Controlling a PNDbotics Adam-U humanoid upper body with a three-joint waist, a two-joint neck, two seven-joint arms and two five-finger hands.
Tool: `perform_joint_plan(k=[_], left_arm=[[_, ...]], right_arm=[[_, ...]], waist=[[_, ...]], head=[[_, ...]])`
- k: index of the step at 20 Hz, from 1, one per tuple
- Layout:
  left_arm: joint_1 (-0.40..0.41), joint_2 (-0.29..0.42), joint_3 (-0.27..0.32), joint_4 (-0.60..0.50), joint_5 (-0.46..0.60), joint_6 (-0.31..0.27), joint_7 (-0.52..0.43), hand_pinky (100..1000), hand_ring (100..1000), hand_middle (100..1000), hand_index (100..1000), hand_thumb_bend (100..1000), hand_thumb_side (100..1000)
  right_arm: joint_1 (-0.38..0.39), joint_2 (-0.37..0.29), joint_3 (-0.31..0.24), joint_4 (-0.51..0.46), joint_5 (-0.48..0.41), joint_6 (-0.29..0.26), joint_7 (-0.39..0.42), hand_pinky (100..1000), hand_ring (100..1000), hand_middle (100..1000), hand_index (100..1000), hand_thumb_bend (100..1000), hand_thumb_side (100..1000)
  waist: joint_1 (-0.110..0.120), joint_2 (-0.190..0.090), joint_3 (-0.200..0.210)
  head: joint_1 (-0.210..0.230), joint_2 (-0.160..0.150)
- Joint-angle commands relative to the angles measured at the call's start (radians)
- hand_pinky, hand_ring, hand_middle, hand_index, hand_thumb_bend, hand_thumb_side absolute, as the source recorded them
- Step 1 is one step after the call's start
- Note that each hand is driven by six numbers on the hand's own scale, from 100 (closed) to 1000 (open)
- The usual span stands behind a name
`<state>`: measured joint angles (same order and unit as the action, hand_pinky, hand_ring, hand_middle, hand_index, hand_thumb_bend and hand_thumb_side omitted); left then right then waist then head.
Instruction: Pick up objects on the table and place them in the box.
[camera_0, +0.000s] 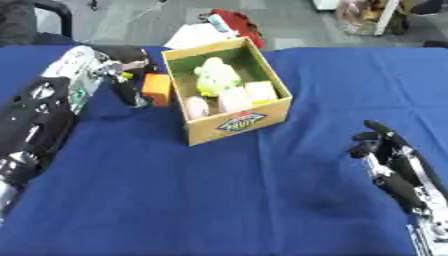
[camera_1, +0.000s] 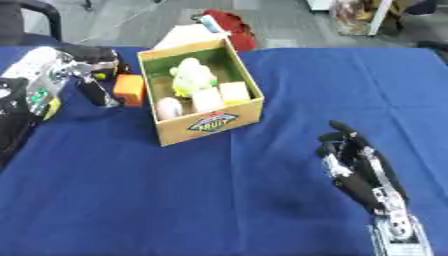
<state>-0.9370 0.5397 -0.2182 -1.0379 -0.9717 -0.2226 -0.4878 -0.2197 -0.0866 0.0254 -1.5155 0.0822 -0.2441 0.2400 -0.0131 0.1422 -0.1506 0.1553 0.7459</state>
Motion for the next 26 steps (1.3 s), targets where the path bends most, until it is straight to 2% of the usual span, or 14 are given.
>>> perform_joint_plan(k=[1,7,9,12,15,18,20,22,26], left_arm=[[-0.049,-0.024,0.024,-0.049,-0.006,0.019,0.051,681,529,523,712,214,184],[-0.085,-0.141,-0.010,0.015,-0.072,-0.005,0.066,688,556,553,735,237,192],[-0.085,-0.170,-0.019,0.048,-0.099,-0.015,0.056,704,592,598,770,270,195],[-0.078,-0.182,-0.023,0.082,-0.128,-0.026,0.025,748,678,715,865,344,202],[-0.077,-0.161,-0.009,0.083,-0.143,-0.014,0.007,774,718,767,899,401,201],[-0.079,-0.122,0.009,0.050,-0.139,0.002,0.007,782,733,799,914,433,363],[-0.076,-0.086,0.019,0.014,-0.129,0.011,0.008,786,737,807,916,434,386],[-0.071,-0.048,0.031,-0.021,-0.114,0.020,0.003,785,733,802,915,426,367],[-0.052,0.020,0.062,-0.069,-0.081,0.044,-0.004,779,716,779,897,403,235]], right_arm=[[-0.008,-0.007,0.000,-0.008,0.000,-0.002,0.005,656,627,671,902,100,380],[-0.009,-0.001,0.005,-0.006,-0.001,-0.003,0.011,656,626,671,902,100,379],[-0.010,0.001,0.006,-0.006,-0.002,-0.003,0.013,656,626,671,902,100,378],[-0.009,0.001,0.004,-0.004,-0.002,-0.003,0.011,656,626,671,902,100,377],[-0.009,0.000,0.002,-0.004,-0.002,-0.003,0.009,656,626,671,902,100,379],[-0.009,-0.002,0.001,-0.005,-0.001,-0.003,0.009,656,626,671,902,100,380],[-0.008,-0.004,0.000,-0.005,0.000,-0.002,0.008,656,626,671,902,100,380],[-0.008,-0.006,-0.003,-0.005,0.001,-0.002,0.006,656,626,671,902,100,380],[-0.008,-0.008,-0.004,-0.005,0.002,-0.002,0.005,656,626,671,902,100,380]], waist=[[0.001,-0.006,-0.005],[-0.005,-0.005,-0.026],[-0.007,-0.004,-0.033],[-0.008,-0.004,-0.037],[-0.005,-0.004,-0.034],[-0.002,-0.004,-0.026],[0.000,-0.005,-0.020],[0.001,-0.006,-0.014],[0.003,-0.007,-0.003]], head=[[0.002,-0.003],[0.015,-0.001],[0.019,-0.001],[0.018,-0.001],[0.017,-0.002],[0.013,-0.005],[0.010,-0.005],[0.009,-0.005],[0.006,-0.006]])
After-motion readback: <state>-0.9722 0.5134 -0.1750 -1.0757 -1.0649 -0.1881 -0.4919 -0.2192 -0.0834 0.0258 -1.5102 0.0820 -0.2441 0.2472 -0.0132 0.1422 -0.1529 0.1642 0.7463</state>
